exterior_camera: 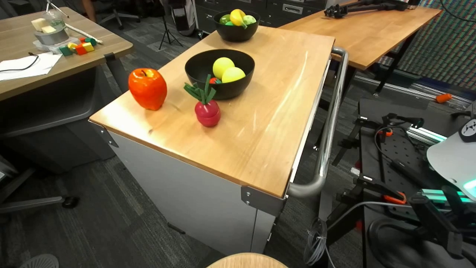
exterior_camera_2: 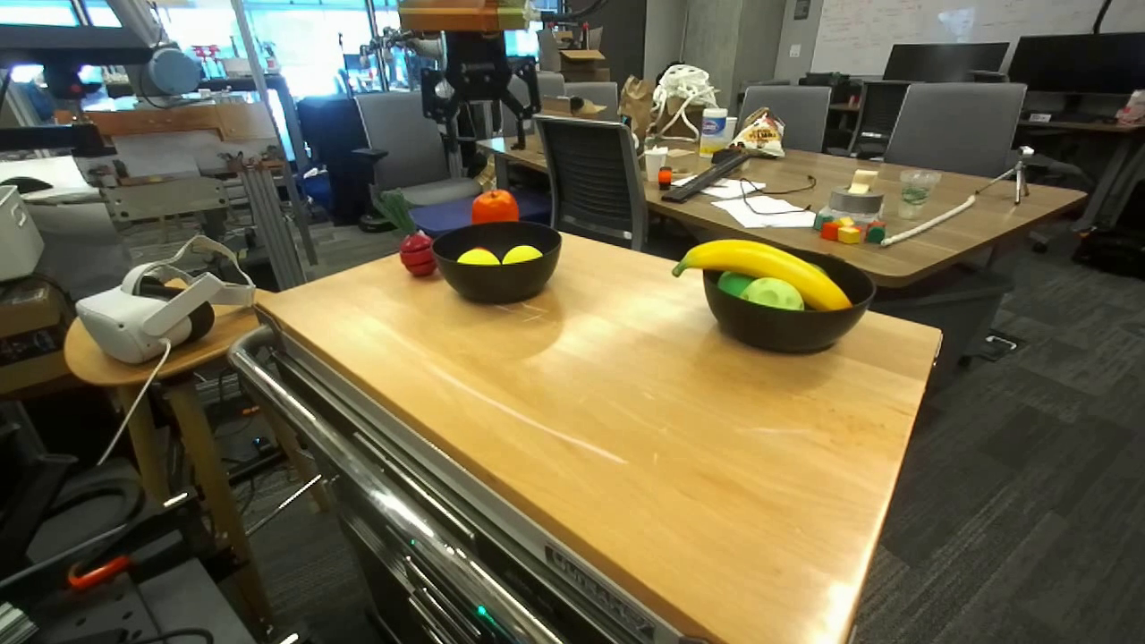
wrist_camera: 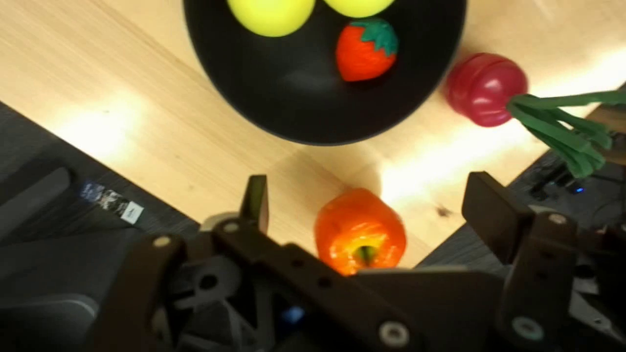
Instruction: Remove the fruits from the bowls
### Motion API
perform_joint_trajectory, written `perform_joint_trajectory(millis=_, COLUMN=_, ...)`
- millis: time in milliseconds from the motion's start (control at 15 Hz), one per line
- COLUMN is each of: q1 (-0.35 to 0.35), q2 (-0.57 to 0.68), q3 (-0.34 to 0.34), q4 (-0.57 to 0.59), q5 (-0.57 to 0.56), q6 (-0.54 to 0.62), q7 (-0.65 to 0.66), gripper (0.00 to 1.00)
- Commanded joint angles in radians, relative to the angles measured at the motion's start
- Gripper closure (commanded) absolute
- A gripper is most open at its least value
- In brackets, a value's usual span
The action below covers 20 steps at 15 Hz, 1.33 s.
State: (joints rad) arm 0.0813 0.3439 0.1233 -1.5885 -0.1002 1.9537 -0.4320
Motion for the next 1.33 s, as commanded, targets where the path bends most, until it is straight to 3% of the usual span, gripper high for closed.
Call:
perform_joint_trajectory(millis=0, q1=-0.023, q2=-0.086, q3=-0.048, q4=-0.222, q5=-0.046, q6=0.255, q7=0.118, gripper=0.0)
perform_joint_trajectory(millis=67, q1=-0.018, q2=-0.024, q3=-0.028, q4=-0.092, q5=-0.023, q6=0.135, q7=0.05, gripper=0.0)
perform_joint_trajectory(millis=267, q1=-0.032, q2=-0.035, q3=-0.046, q4=-0.176, q5=-0.034, q6=0.226, q7=0.087, gripper=0.0)
perform_joint_trajectory(millis=867, q1=-0.036, q2=-0.031, q3=-0.04, q4=-0.213, q5=0.004, q6=0.196, q7=0.096, gripper=0.01)
perform_joint_trajectory(millis=933, q1=-0.034, q2=-0.033, q3=-0.041, q4=-0.218, q5=-0.001, q6=0.19, q7=0.1, gripper=0.2)
perform_joint_trajectory(millis=1267, q1=-0.033, q2=-0.041, q3=-0.046, q4=-0.248, q5=-0.008, q6=0.166, q7=0.12, gripper=0.57)
